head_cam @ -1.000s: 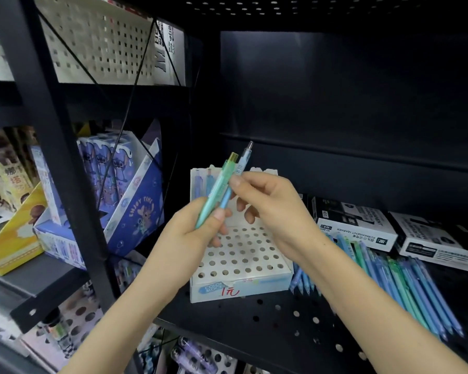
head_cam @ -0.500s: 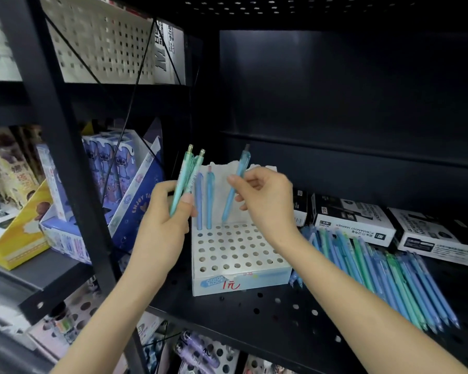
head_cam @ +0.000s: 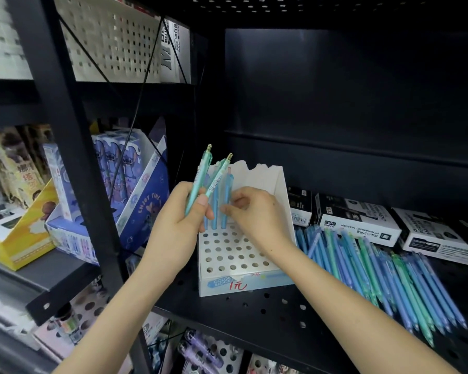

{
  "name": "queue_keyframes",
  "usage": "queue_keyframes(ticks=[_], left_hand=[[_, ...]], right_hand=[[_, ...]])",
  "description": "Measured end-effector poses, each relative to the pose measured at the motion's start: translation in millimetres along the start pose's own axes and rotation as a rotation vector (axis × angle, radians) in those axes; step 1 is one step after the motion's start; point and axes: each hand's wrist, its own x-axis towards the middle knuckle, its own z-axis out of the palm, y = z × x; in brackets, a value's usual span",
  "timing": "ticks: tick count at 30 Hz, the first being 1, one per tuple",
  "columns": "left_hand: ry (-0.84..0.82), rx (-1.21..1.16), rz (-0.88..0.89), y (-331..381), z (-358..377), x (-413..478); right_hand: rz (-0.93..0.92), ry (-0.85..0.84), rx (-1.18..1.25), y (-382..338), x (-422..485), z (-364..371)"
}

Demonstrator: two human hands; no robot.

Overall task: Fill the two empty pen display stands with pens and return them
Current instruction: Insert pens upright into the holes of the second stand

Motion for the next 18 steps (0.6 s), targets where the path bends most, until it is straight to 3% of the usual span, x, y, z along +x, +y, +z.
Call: queue_keyframes(ticks=[3, 6, 8, 10, 14, 18], left_hand=[[-0.043, 0.016, 0.038, 1.1, -0.1, 0.2], [-0.128, -0.014, 0.048, 4.9, 2.0, -0.1], [-0.180, -0.063, 0.032, 8.1, 3.3, 0.2], [-0.197, -0.079, 0.041, 9.8, 3.0, 1.2], [-0.031, 0.067, 0.129, 6.4, -0.7, 1.4], [0.163, 0.187, 0.100, -2.3, -3.4, 0.8]], right_hand=[[-0.089, 0.124, 0.192, -7.7, -7.7, -14.3], [-0.139, -0.038, 0.541, -19.7, -15.9, -31.0], [-0.141, -0.140, 0.663, -22.0, -18.2, -38.2], [-0.150, -0.139, 0.714, -21.4, -17.9, -44.2], [-0.131, 0.145, 0.741, -16.6, -11.2, -60.9], [-0.171, 0.376, 0.423, -7.9, -0.5, -65.1]])
